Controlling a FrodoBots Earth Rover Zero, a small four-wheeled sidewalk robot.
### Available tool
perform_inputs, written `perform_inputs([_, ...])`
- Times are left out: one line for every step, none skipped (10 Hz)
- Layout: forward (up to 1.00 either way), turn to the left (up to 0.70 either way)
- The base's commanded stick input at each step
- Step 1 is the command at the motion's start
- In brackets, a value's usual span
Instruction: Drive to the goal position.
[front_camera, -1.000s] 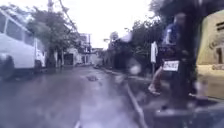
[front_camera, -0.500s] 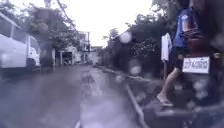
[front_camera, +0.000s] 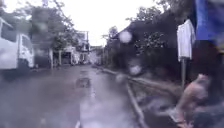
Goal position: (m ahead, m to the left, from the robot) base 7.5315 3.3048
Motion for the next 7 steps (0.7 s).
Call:
perform_inputs([1.00, 0.00])
perform_inputs([1.00, 0.00])
perform_inputs([1.00, 0.00])
perform_inputs([1.00, 0.00])
perform_inputs([1.00, 0.00])
perform_inputs([1.00, 0.00])
perform_inputs([1.00, 0.00])
